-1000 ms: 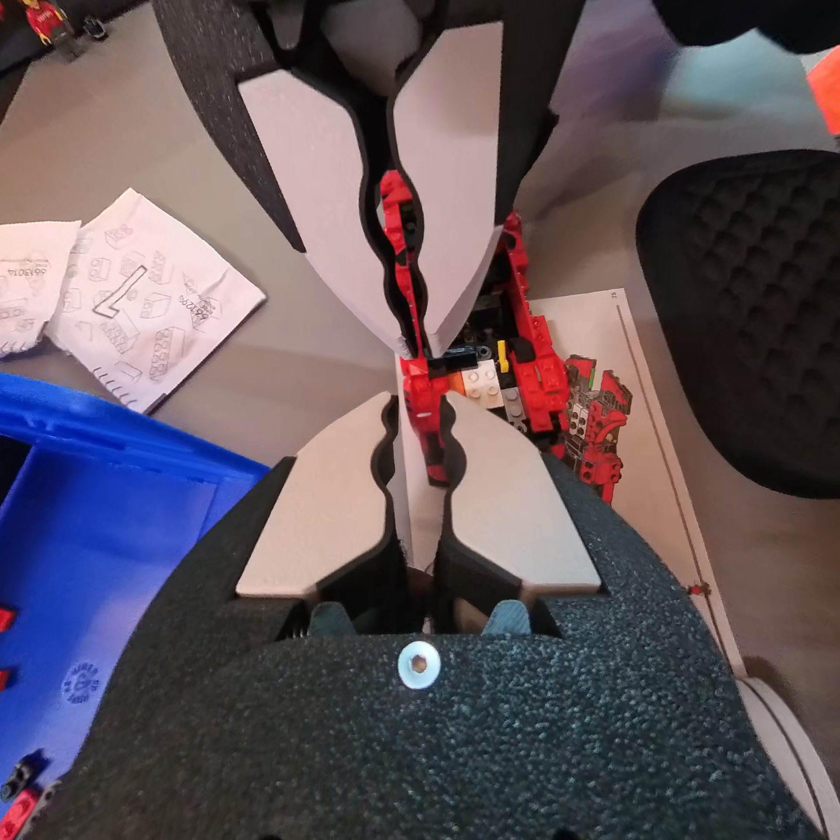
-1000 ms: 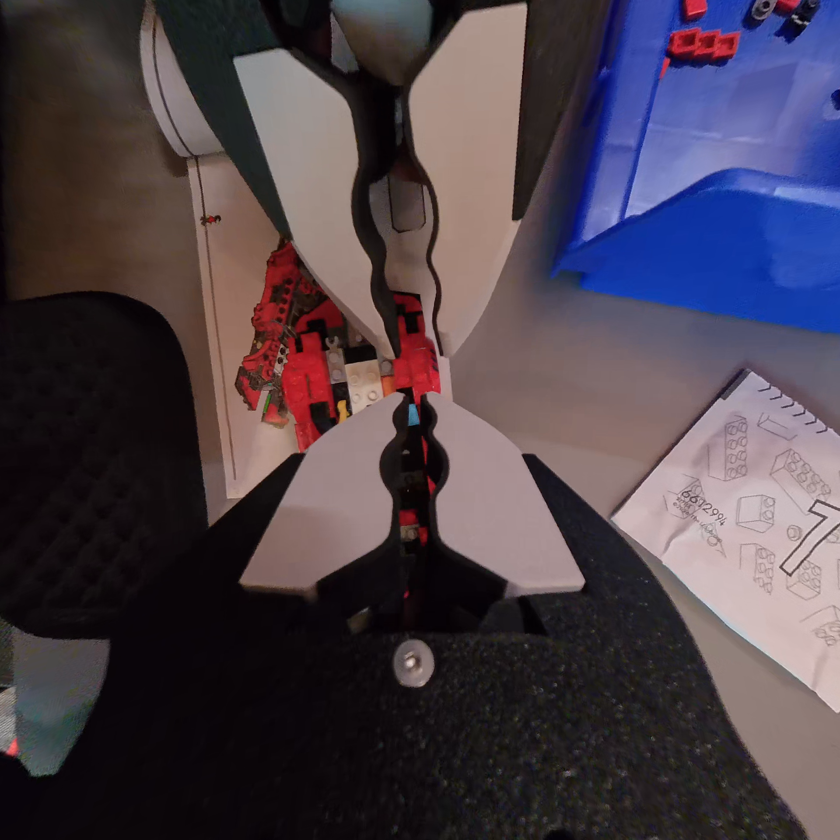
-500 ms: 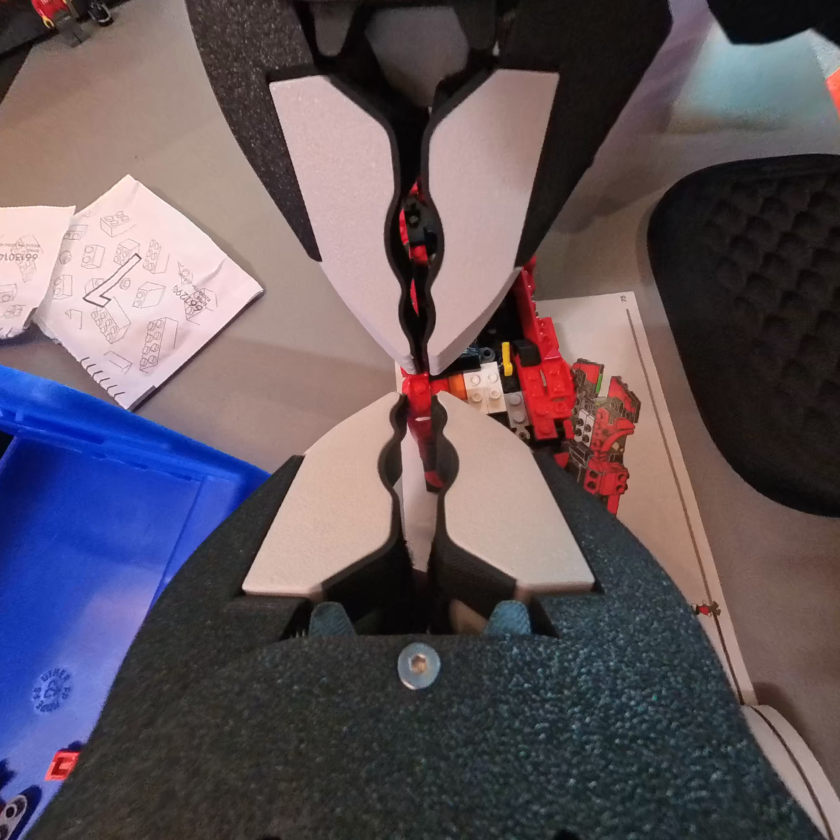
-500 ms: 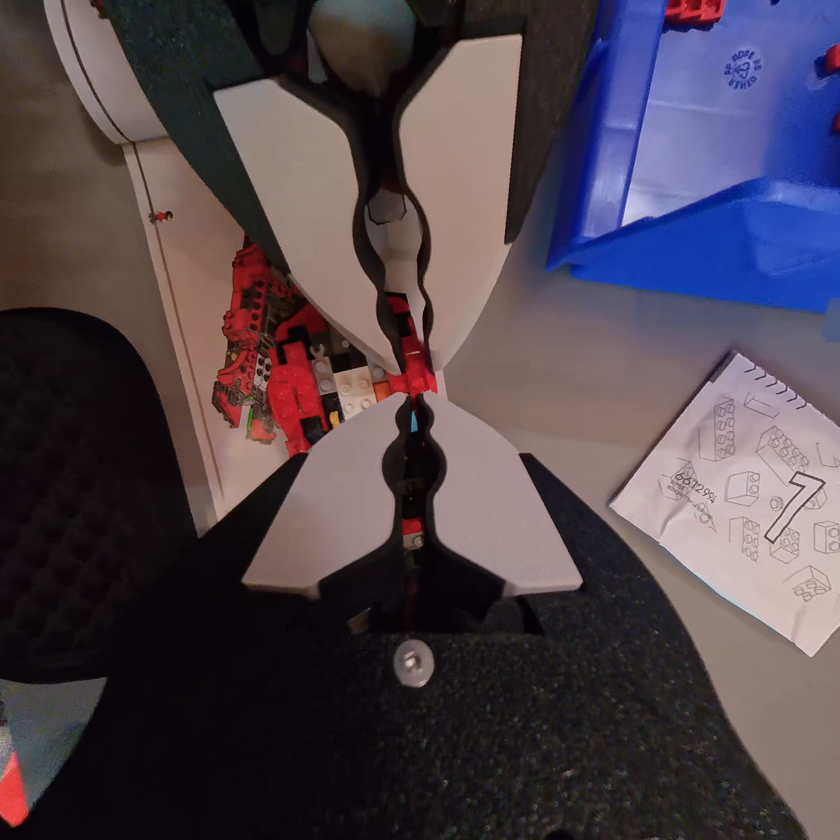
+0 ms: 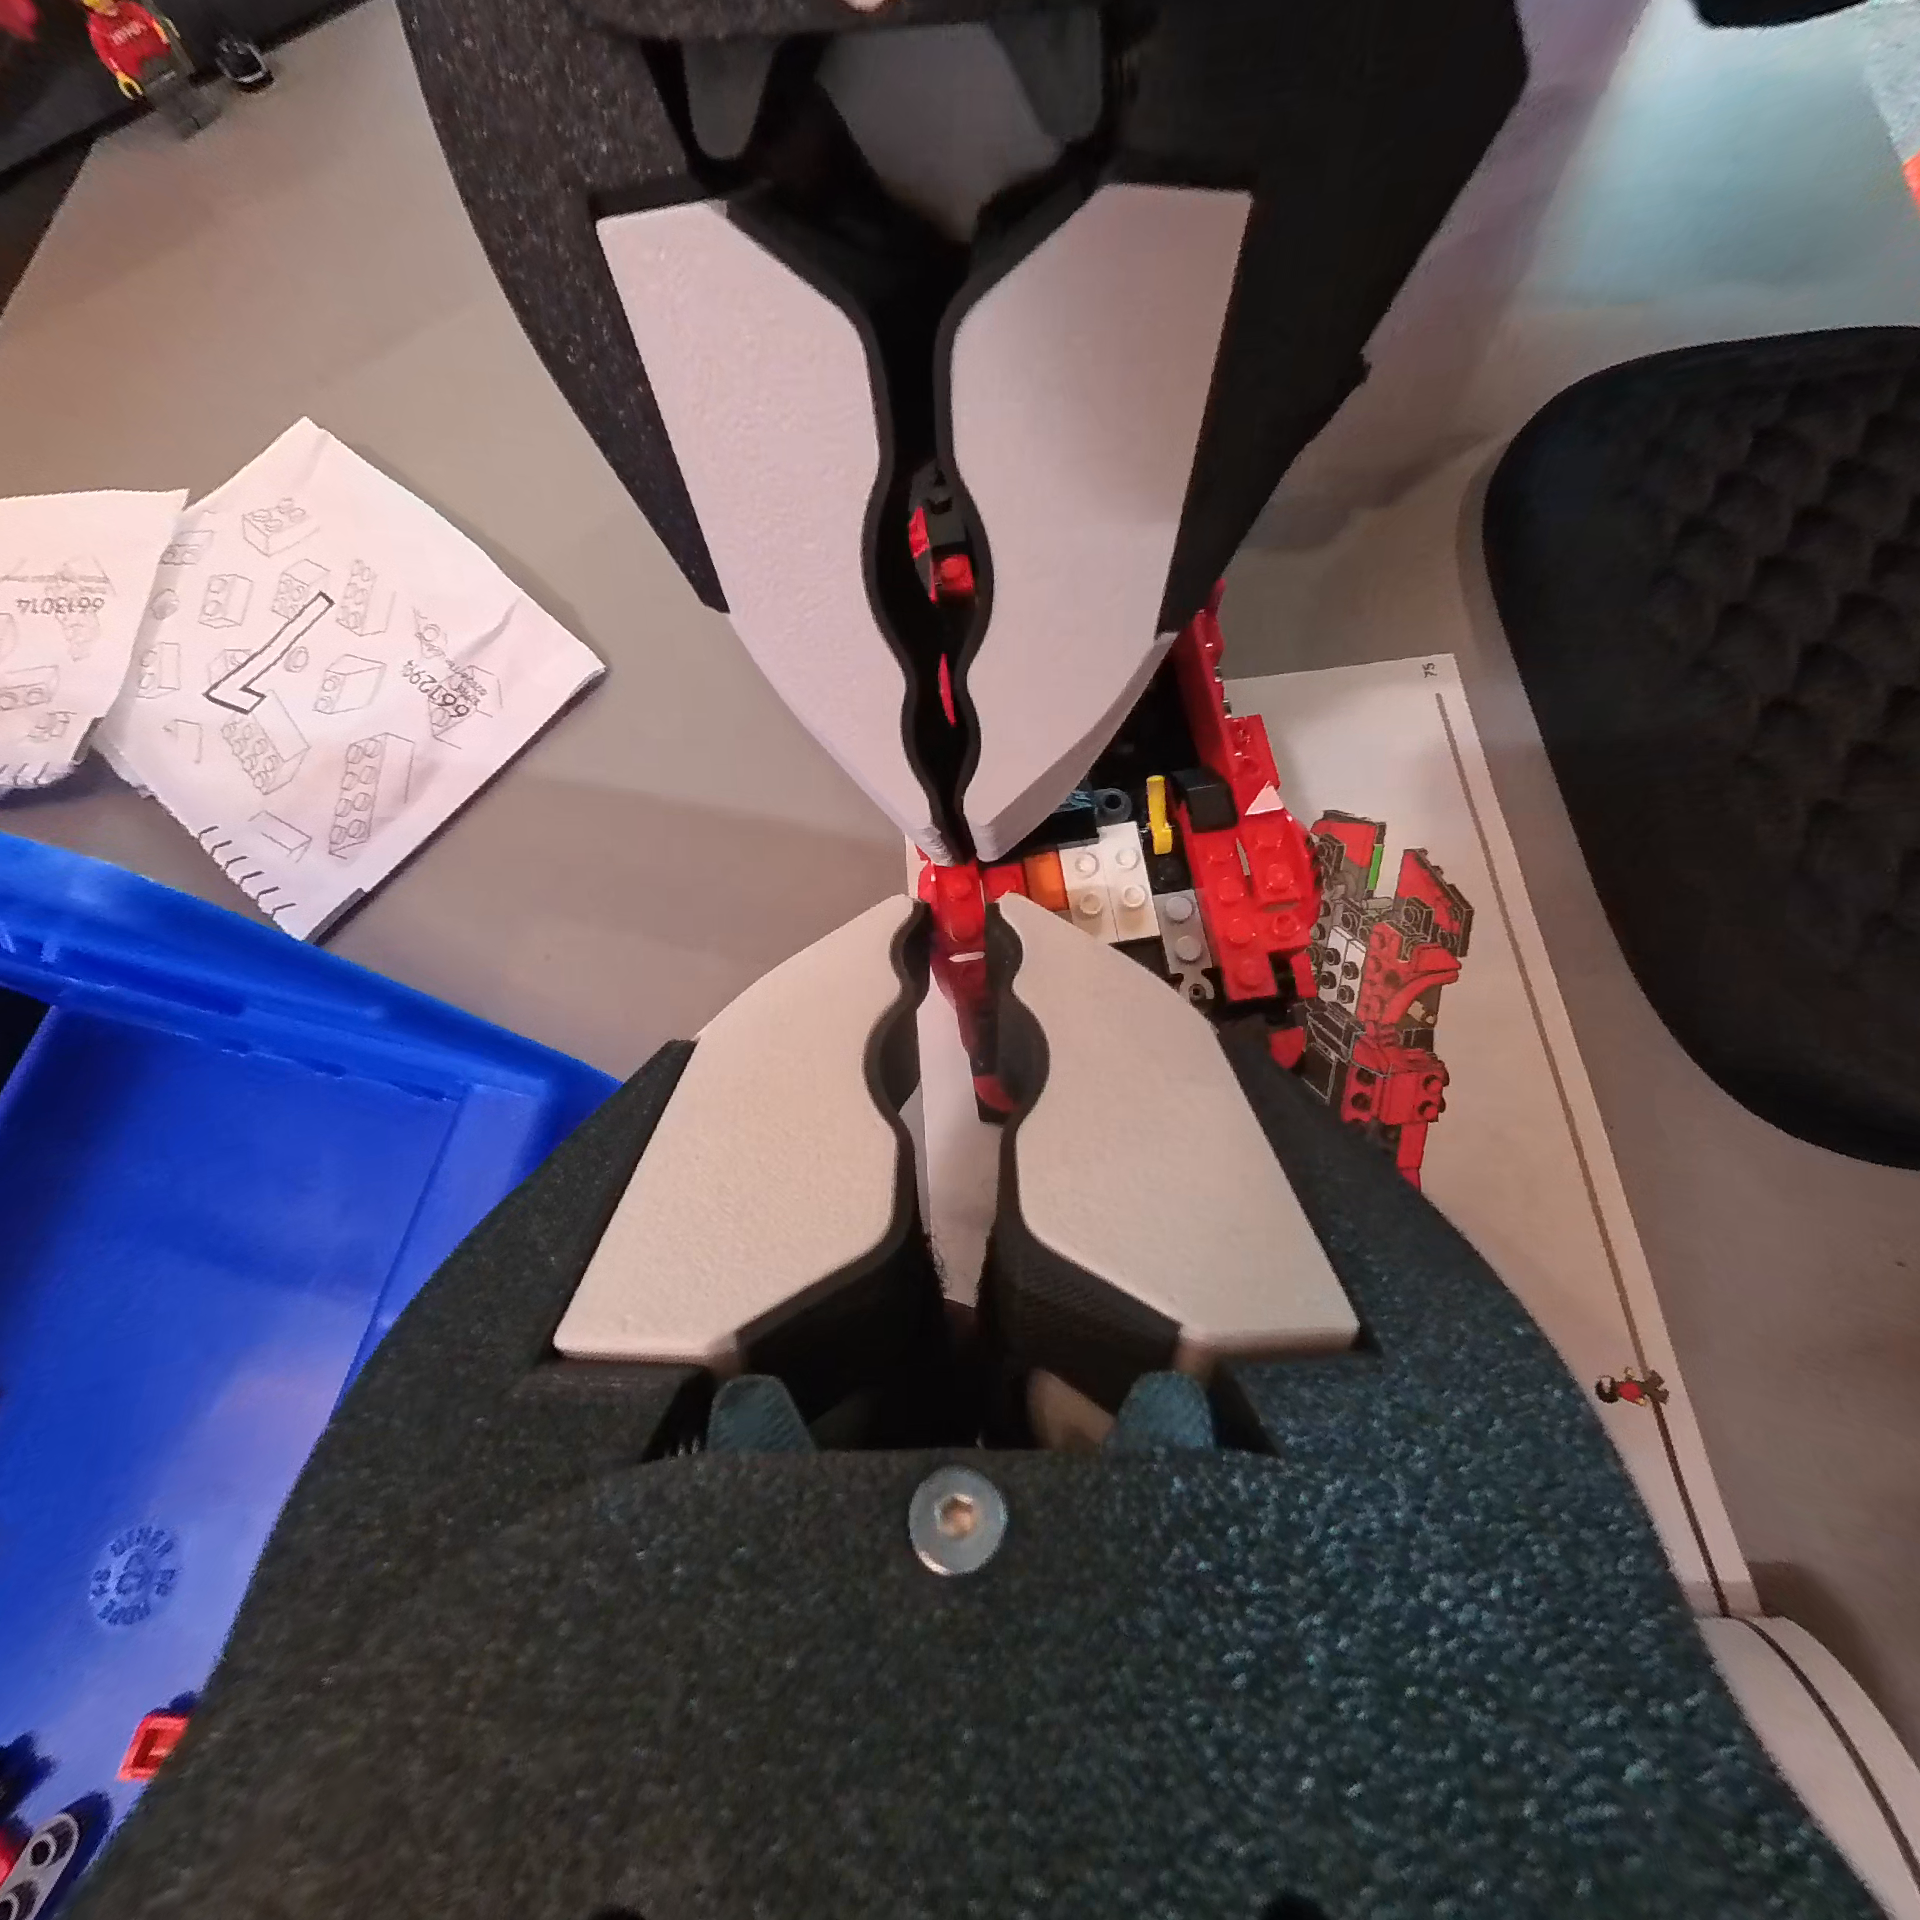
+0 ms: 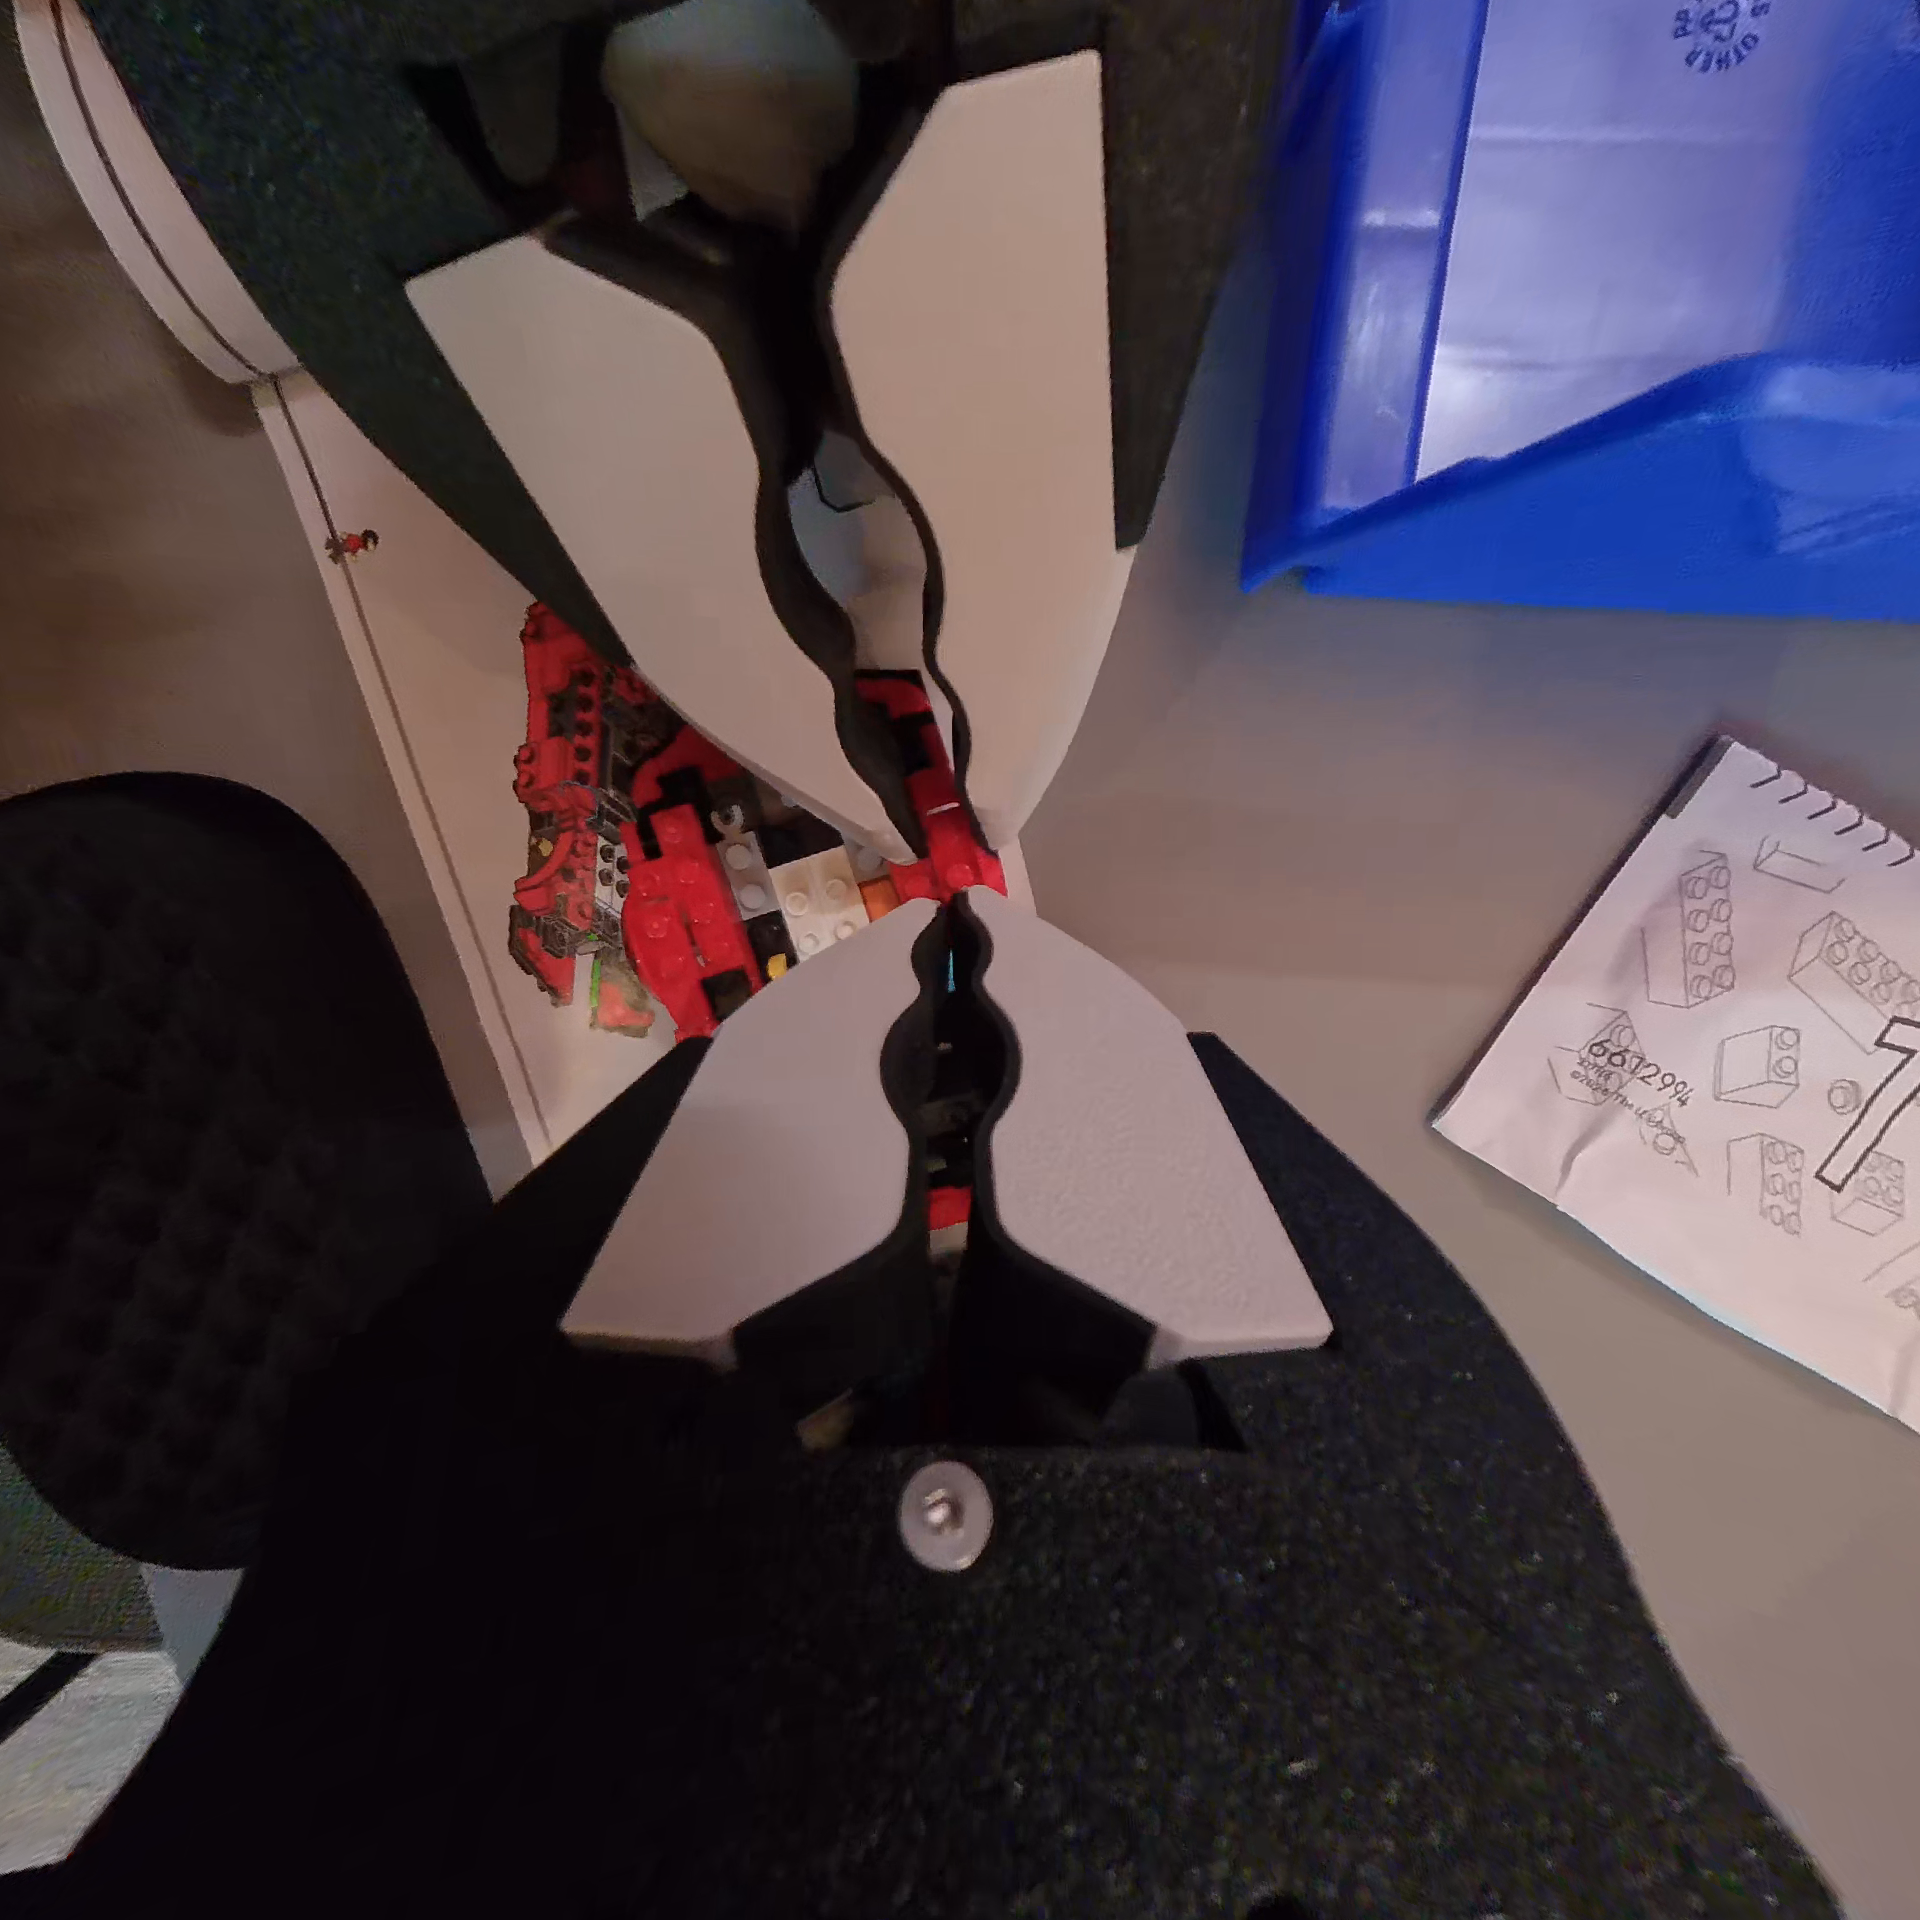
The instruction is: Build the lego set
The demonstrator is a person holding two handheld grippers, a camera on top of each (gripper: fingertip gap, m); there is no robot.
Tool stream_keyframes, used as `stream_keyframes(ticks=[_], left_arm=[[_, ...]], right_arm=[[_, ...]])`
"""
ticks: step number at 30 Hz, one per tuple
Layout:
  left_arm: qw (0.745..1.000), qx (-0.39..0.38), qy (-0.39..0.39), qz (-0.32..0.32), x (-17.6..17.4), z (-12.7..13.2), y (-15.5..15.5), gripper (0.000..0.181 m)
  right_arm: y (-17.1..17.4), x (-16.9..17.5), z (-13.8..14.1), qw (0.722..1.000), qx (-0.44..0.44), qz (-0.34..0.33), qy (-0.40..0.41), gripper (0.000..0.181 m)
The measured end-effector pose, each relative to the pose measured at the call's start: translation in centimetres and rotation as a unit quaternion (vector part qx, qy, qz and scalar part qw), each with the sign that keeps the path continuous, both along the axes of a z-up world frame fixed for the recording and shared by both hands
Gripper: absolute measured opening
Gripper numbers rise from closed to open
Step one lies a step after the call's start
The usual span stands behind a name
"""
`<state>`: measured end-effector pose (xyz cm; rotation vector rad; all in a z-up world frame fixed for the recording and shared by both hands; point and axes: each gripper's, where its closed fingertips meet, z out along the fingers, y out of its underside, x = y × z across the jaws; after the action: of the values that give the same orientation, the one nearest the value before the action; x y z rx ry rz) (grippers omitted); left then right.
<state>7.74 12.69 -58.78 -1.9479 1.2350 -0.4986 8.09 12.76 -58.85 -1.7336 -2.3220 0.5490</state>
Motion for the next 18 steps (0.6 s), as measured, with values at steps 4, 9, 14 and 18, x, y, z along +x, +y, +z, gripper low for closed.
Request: stream_keyframes(ticks=[4,9,14,18], left_arm=[[1.0,0.005,0.002,-0.001,0.0,0.0,0.0,0.009],[1.0,0.007,0.0,-0.007,0.1,0.1,-0.1,0.009],[1.0,0.009,0.004,-0.01,0.2,0.1,-0.2,0.01],[1.0,0.011,0.004,-0.011,0.2,0.1,-0.2,0.01]], right_arm=[[0.0,0.0,0.0,1.0,-0.015,-0.012,0.002,0.001],[-0.2,0.0,0.3,0.999,-0.019,0.01,0.029,0.0],[0.1,0.4,0.8,0.998,-0.039,-0.012,0.044,0.0],[0.2,0.1,0.2,0.999,-0.033,-0.011,0.037,0.0]])
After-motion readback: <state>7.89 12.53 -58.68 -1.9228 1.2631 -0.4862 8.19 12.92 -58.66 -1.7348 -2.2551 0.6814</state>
